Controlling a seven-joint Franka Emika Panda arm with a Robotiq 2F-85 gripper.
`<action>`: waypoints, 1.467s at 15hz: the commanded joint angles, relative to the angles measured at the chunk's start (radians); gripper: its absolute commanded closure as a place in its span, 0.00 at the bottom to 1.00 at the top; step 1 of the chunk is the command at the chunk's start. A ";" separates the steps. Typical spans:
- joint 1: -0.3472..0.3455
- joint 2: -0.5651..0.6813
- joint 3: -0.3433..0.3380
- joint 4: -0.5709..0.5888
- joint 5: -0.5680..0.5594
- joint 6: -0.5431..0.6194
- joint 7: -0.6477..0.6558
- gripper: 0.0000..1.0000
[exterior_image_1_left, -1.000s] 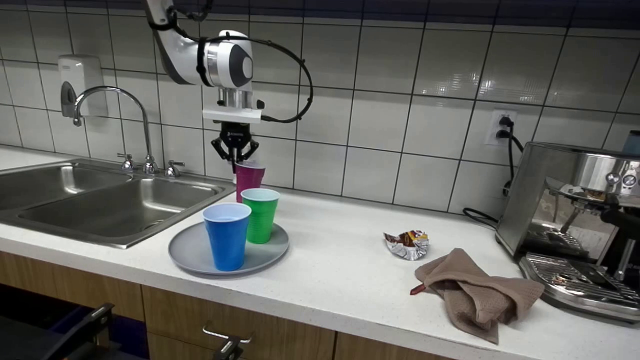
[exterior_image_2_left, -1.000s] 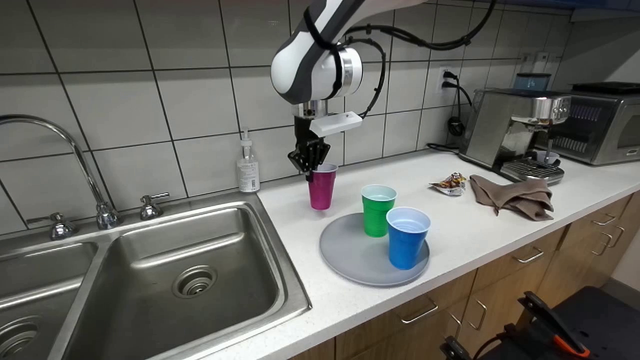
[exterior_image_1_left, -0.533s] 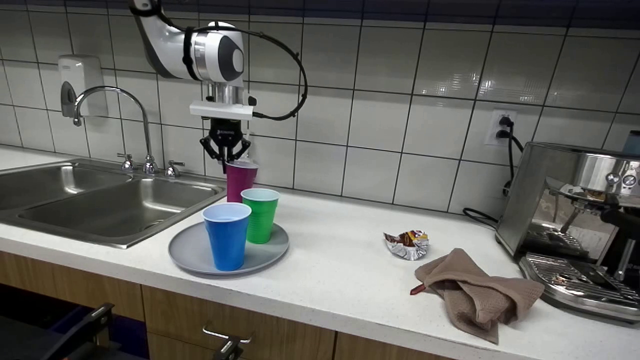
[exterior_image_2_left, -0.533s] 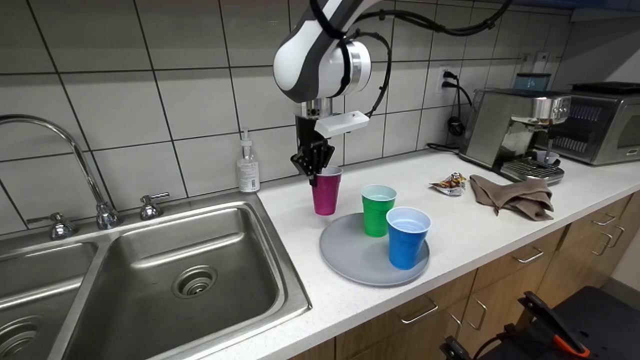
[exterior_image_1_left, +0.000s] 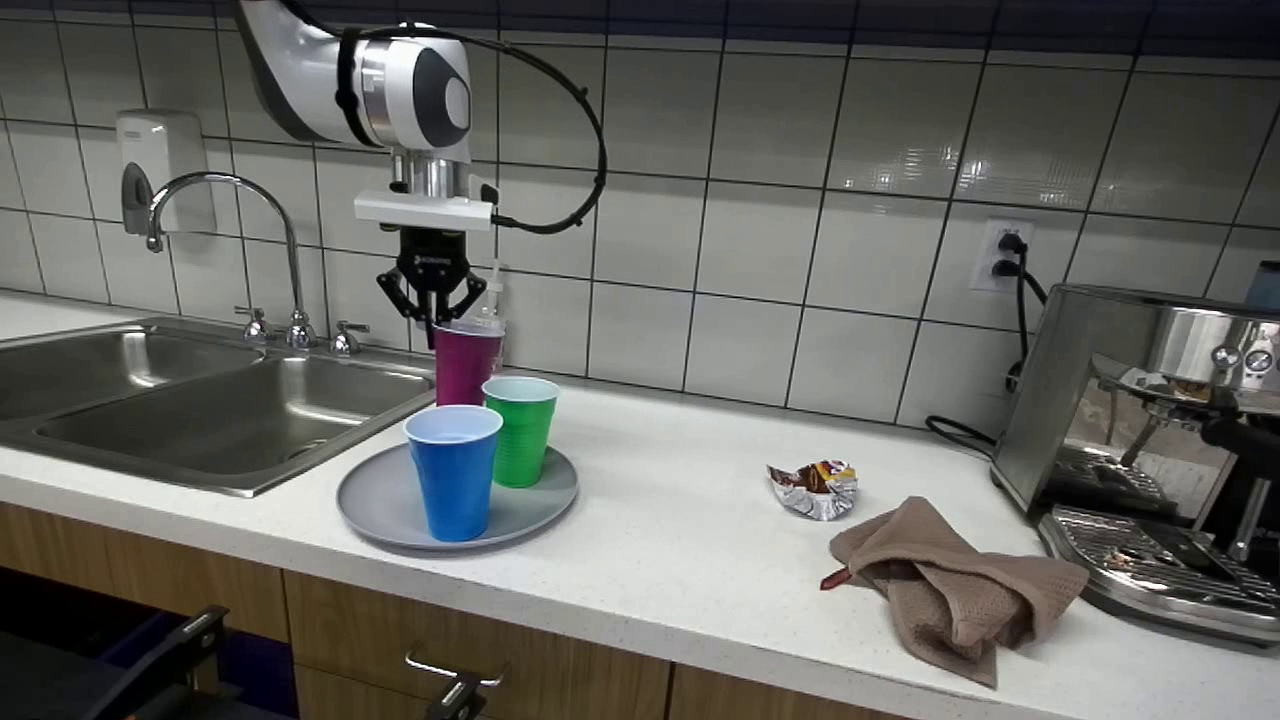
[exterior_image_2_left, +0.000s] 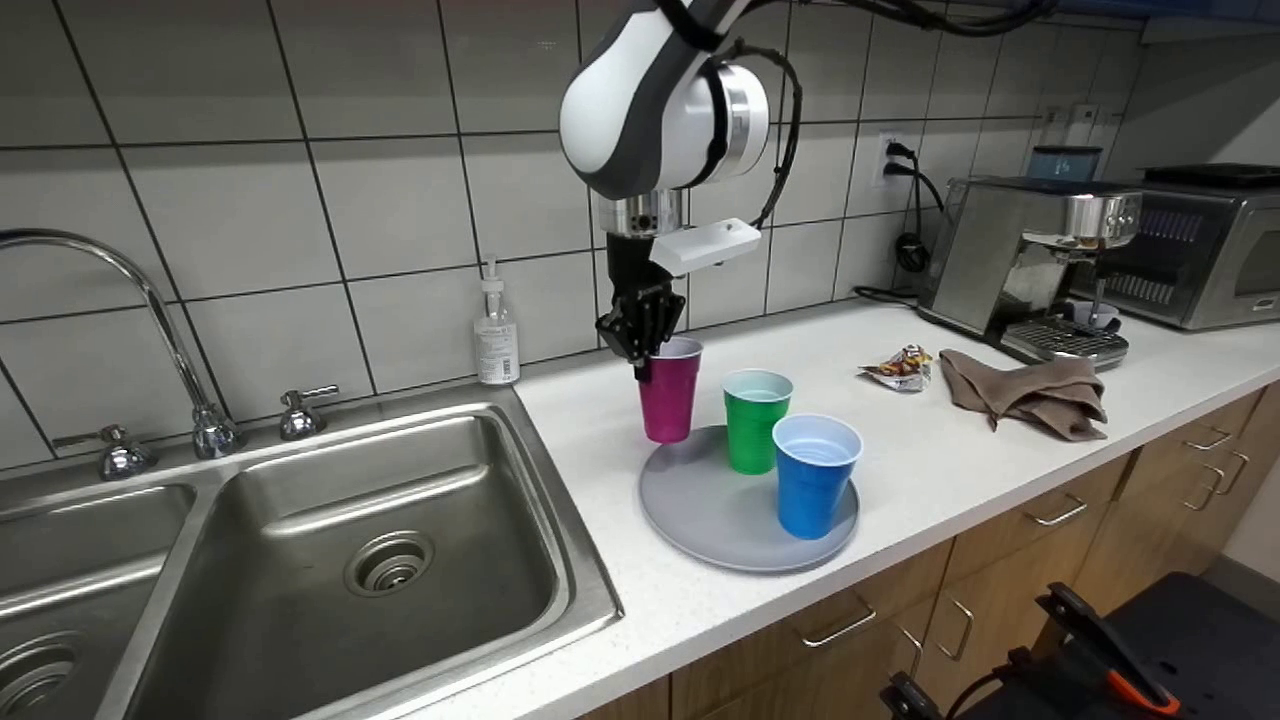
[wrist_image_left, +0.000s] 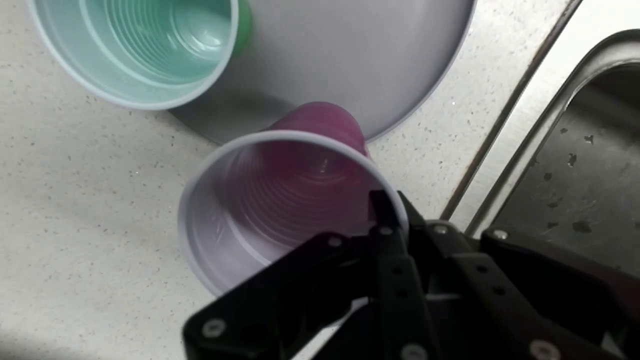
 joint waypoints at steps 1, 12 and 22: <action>-0.011 -0.072 0.014 -0.088 -0.021 0.020 -0.029 0.99; -0.011 -0.089 0.016 -0.164 -0.046 0.034 -0.063 0.99; -0.012 -0.095 0.019 -0.210 -0.076 0.044 -0.099 0.99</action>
